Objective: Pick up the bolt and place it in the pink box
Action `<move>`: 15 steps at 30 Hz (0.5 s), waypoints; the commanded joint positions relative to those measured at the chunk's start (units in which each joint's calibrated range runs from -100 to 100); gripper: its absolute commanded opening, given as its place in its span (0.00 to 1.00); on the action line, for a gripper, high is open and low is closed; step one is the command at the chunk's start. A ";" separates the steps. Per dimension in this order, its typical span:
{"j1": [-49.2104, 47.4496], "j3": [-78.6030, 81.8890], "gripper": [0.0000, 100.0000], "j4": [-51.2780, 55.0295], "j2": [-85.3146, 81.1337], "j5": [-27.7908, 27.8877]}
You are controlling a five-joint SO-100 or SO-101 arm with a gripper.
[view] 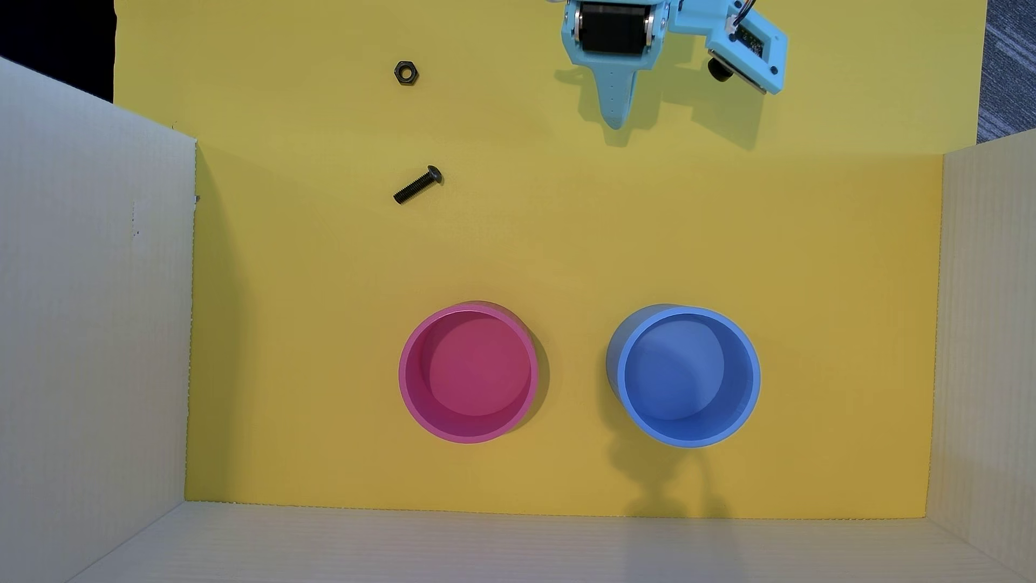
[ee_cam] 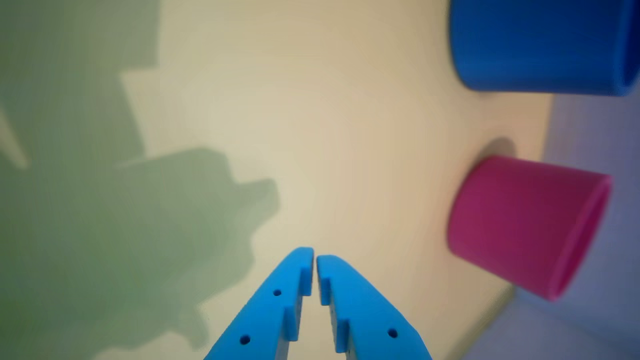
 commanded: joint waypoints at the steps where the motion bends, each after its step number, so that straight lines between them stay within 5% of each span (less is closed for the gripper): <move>1: 5.05 -6.81 0.01 -0.93 -0.18 -0.06; 15: 13.29 -6.54 0.01 -0.50 -0.09 0.05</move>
